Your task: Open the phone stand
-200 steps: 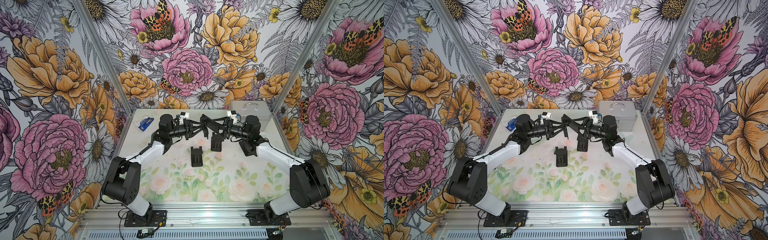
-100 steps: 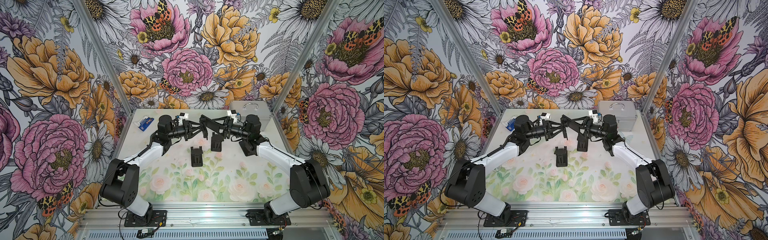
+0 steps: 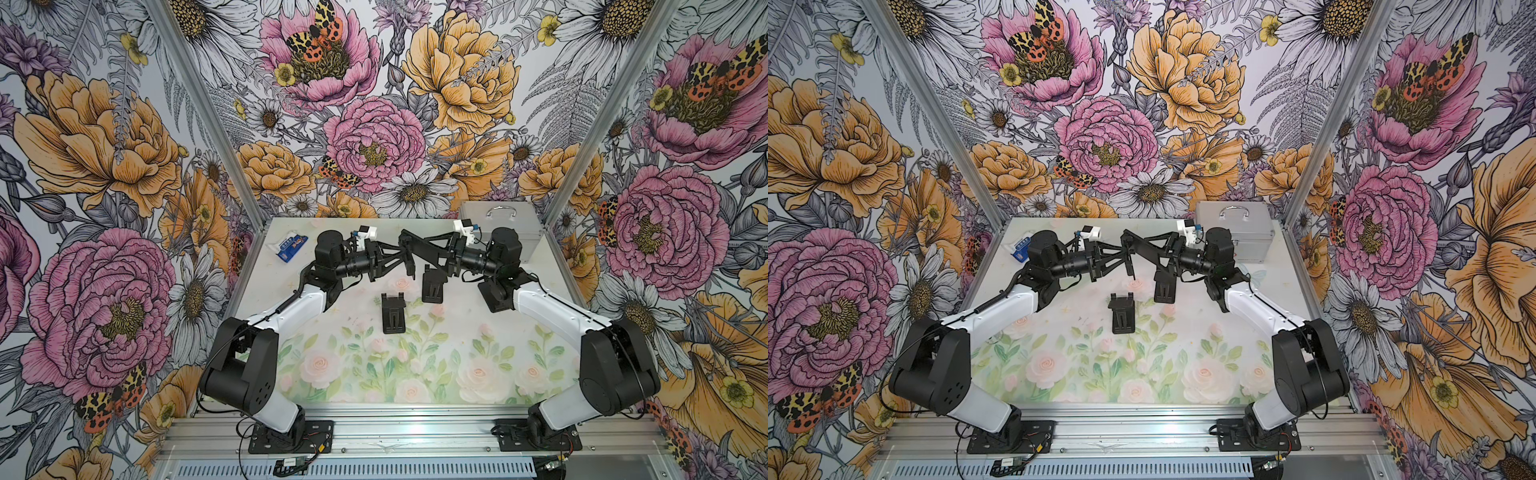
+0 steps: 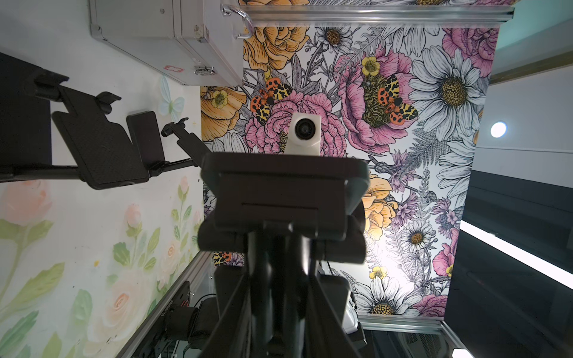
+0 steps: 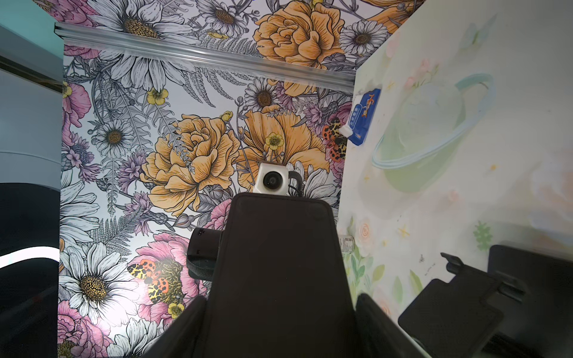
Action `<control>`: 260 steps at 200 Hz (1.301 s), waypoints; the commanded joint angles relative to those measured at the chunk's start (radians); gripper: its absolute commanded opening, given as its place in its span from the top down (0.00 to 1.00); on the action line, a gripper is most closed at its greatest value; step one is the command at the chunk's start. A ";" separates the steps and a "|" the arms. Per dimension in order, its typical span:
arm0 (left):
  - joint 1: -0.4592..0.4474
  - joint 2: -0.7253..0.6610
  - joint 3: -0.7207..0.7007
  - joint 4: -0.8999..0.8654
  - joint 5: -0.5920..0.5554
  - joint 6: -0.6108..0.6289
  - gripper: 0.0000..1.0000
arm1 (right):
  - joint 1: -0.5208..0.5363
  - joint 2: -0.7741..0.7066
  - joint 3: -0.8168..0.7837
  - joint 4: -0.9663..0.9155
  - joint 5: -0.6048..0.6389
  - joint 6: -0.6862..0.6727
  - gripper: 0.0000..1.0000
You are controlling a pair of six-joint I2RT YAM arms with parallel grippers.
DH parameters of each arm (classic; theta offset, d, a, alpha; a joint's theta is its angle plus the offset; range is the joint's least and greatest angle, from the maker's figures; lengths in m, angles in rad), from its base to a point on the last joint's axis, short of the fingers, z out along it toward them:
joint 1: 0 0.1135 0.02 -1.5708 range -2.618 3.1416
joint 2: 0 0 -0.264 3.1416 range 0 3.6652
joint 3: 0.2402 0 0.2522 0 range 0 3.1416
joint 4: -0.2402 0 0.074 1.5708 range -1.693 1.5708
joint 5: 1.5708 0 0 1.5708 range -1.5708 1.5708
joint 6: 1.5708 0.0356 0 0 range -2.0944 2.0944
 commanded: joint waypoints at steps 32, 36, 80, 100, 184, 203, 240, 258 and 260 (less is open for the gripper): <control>0.048 -0.032 0.018 0.021 0.020 0.006 0.59 | -0.005 0.027 0.069 -0.019 0.099 -0.047 0.70; 0.048 -0.032 0.019 0.020 0.019 0.006 0.57 | -0.003 0.028 0.070 -0.019 0.098 -0.047 0.70; 0.049 -0.031 0.026 0.021 0.020 0.007 0.32 | 0.024 0.052 0.097 -0.032 0.109 -0.064 0.71; 0.054 -0.034 0.023 0.021 0.019 0.011 0.17 | 0.027 0.050 0.136 -0.117 0.124 -0.122 0.71; 0.065 -0.095 0.203 -0.598 -0.071 0.452 0.01 | 0.030 0.056 0.309 -0.546 0.218 -0.388 0.73; 0.049 -0.096 0.244 -0.708 -0.111 0.538 0.01 | 0.037 0.055 0.344 -0.637 0.261 -0.449 0.74; 0.023 -0.112 0.245 -0.804 -0.201 0.617 0.02 | 0.044 0.058 0.424 -0.819 0.358 -0.569 0.73; -0.007 -0.107 0.272 -0.885 -0.258 0.684 0.03 | 0.053 0.067 0.478 -0.919 0.409 -0.632 0.73; -0.011 -0.105 0.277 -0.895 -0.266 0.692 0.03 | 0.054 0.069 0.486 -0.932 0.418 -0.640 0.73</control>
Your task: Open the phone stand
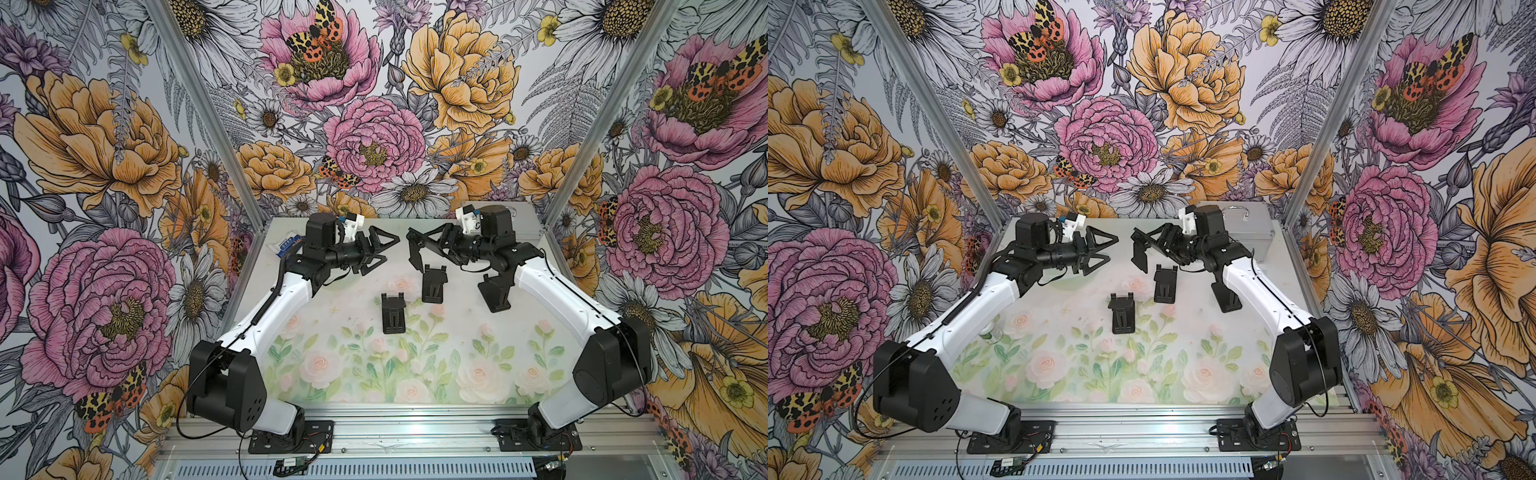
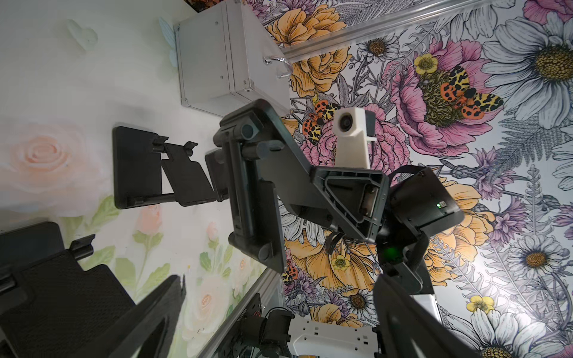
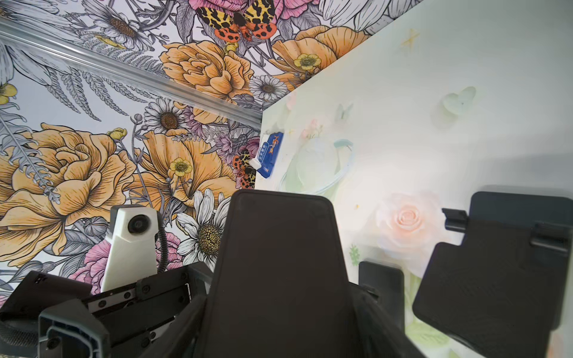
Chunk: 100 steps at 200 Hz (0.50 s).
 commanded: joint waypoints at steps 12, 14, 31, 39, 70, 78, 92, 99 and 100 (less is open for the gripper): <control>-0.059 0.001 0.072 -0.216 -0.144 0.181 0.05 | 0.023 0.022 0.130 -0.212 0.132 -0.171 0.73; -0.063 0.003 0.076 -0.225 -0.152 0.187 0.05 | 0.025 0.024 0.133 -0.220 0.138 -0.175 0.73; -0.096 0.014 0.104 -0.274 -0.210 0.236 0.07 | 0.038 0.029 0.164 -0.279 0.186 -0.214 0.74; -0.107 0.018 0.107 -0.282 -0.227 0.243 0.09 | 0.043 0.030 0.170 -0.295 0.203 -0.223 0.73; -0.140 0.034 0.131 -0.294 -0.251 0.274 0.20 | 0.060 0.033 0.181 -0.338 0.241 -0.254 0.73; -0.143 0.040 0.136 -0.295 -0.252 0.280 0.23 | 0.065 0.033 0.183 -0.343 0.243 -0.262 0.74; -0.146 0.054 0.145 -0.301 -0.249 0.288 0.25 | 0.075 0.034 0.183 -0.348 0.241 -0.269 0.73; -0.146 0.060 0.148 -0.302 -0.245 0.291 0.26 | 0.081 0.034 0.184 -0.347 0.240 -0.273 0.73; -0.146 0.061 0.149 -0.303 -0.245 0.292 0.26 | 0.081 0.034 0.183 -0.347 0.240 -0.273 0.73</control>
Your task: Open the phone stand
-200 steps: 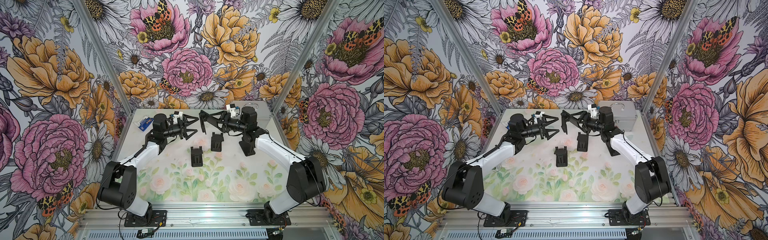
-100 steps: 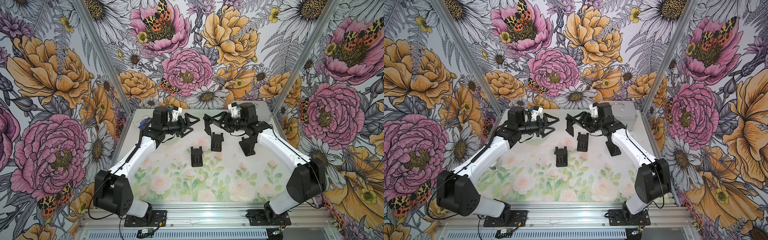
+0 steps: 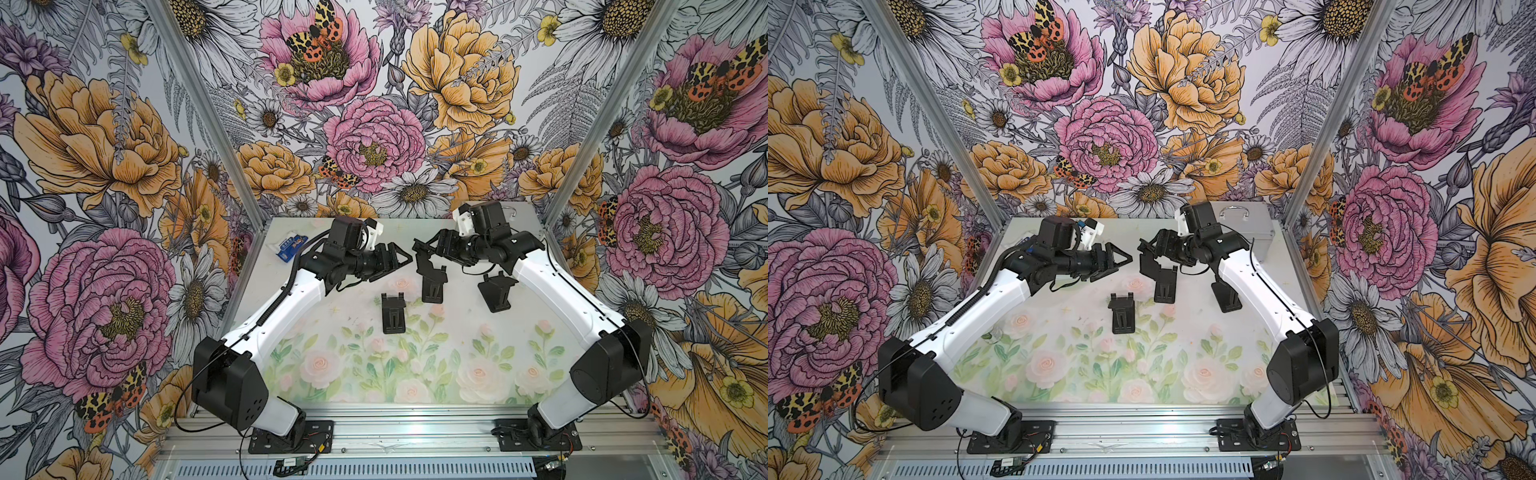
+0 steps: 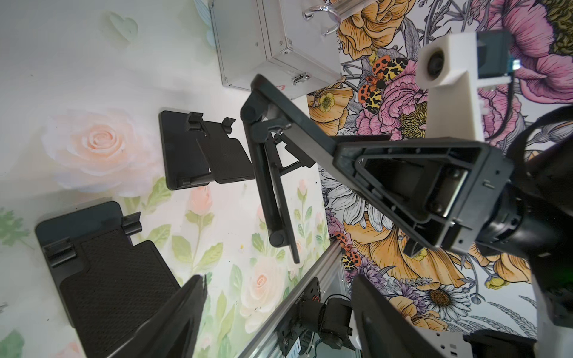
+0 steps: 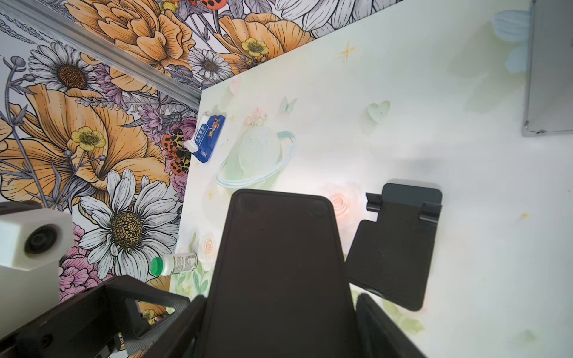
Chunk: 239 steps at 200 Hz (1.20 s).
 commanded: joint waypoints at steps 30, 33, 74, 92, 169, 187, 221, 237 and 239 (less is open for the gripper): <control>-0.019 0.059 0.051 -0.040 -0.028 0.066 0.31 | 0.045 0.011 0.034 -0.014 0.025 -0.049 0.73; -0.021 0.063 0.052 -0.041 -0.028 0.066 0.32 | 0.046 0.011 0.033 -0.014 0.025 -0.047 0.73; -0.043 0.106 0.070 -0.046 -0.026 0.084 0.36 | 0.073 0.004 0.023 -0.013 0.029 -0.047 0.74; -0.045 0.111 0.074 -0.047 -0.030 0.088 0.39 | 0.076 -0.005 0.014 -0.012 0.033 -0.046 0.74; -0.045 0.130 0.082 -0.053 -0.016 0.110 0.53 | 0.097 -0.011 0.017 -0.012 0.026 -0.048 0.74; -0.045 0.140 0.085 -0.053 -0.009 0.111 0.54 | 0.104 -0.010 0.021 -0.011 0.027 -0.048 0.74; -0.045 0.144 0.086 -0.054 -0.006 0.117 0.64 | 0.113 -0.011 0.023 -0.011 0.034 -0.050 0.75; -0.045 0.146 0.086 -0.054 -0.002 0.119 0.72 | 0.115 -0.012 0.025 -0.009 0.033 -0.049 0.75; -0.045 0.145 0.087 -0.053 -0.002 0.118 0.74 | 0.115 -0.010 0.025 -0.009 0.033 -0.049 0.75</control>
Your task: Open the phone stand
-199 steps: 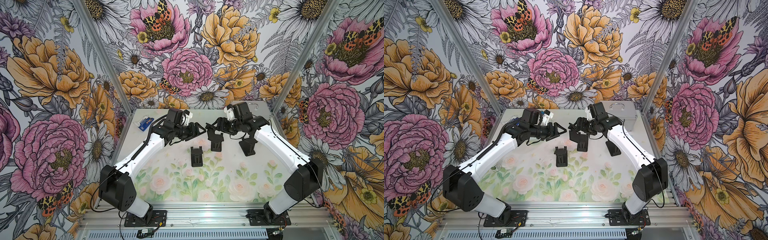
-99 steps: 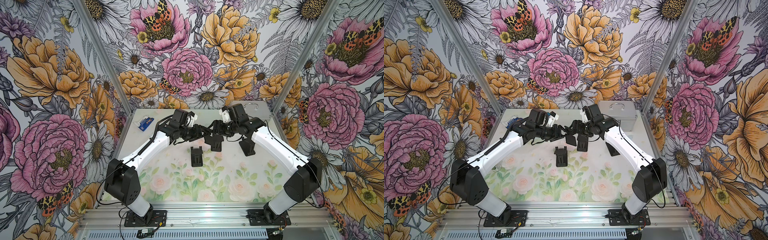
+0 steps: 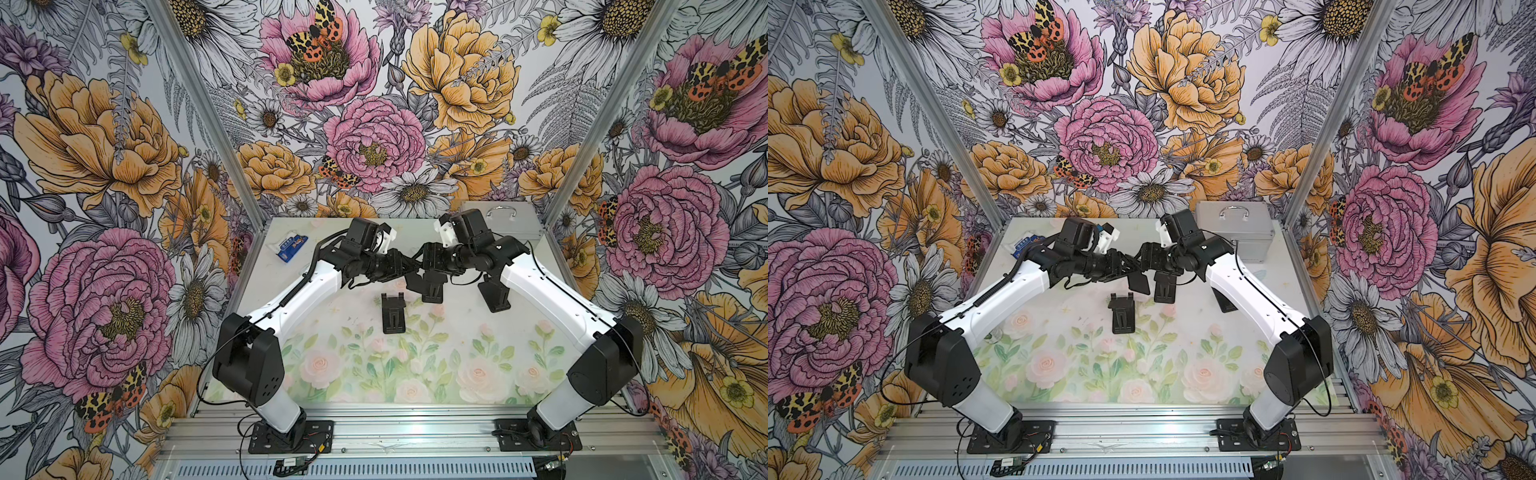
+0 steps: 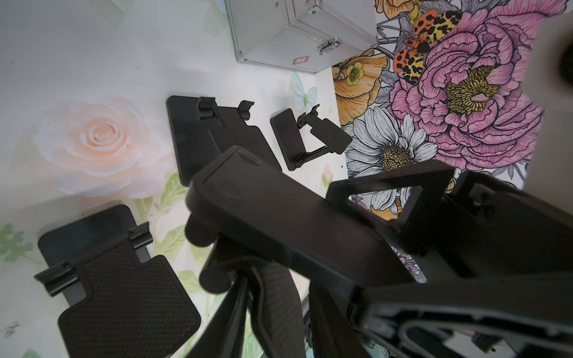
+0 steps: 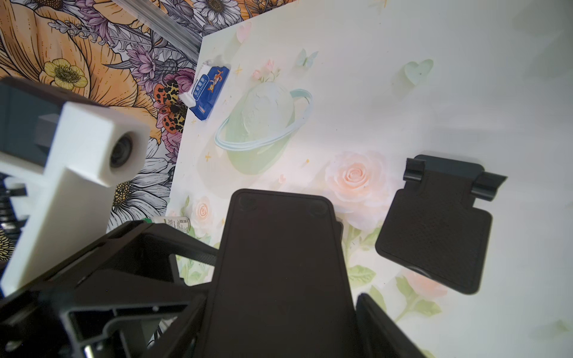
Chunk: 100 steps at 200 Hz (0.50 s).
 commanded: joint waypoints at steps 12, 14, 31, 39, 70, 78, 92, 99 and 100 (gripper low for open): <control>-0.005 0.008 0.021 -0.007 0.011 0.019 0.77 | 0.009 -0.020 0.027 0.023 0.010 -0.012 0.75; -0.005 0.007 0.021 -0.007 0.011 0.019 0.79 | 0.009 -0.020 0.027 0.022 0.010 -0.013 0.75; -0.006 0.007 0.021 -0.007 0.012 0.022 0.96 | 0.013 -0.019 0.029 0.023 0.010 -0.014 0.75; -0.006 0.006 0.020 -0.007 0.012 0.024 1.00 | 0.013 -0.017 0.030 0.023 0.011 -0.012 0.75; -0.009 0.000 0.019 -0.008 0.023 0.041 1.00 | 0.014 -0.007 0.041 0.021 0.015 -0.003 0.76; -0.011 -0.003 0.019 -0.007 0.027 0.049 1.00 | 0.013 -0.001 0.047 0.022 0.018 0.001 0.76; -0.016 -0.014 0.016 -0.008 0.029 0.061 1.00 | 0.012 0.005 0.059 0.021 0.018 0.011 0.76; -0.018 -0.021 0.014 -0.007 0.031 0.066 1.00 | 0.011 0.010 0.065 0.020 0.020 0.014 0.76; -0.018 -0.021 0.013 -0.007 0.031 0.067 1.00 | 0.011 0.010 0.065 0.020 0.021 0.015 0.77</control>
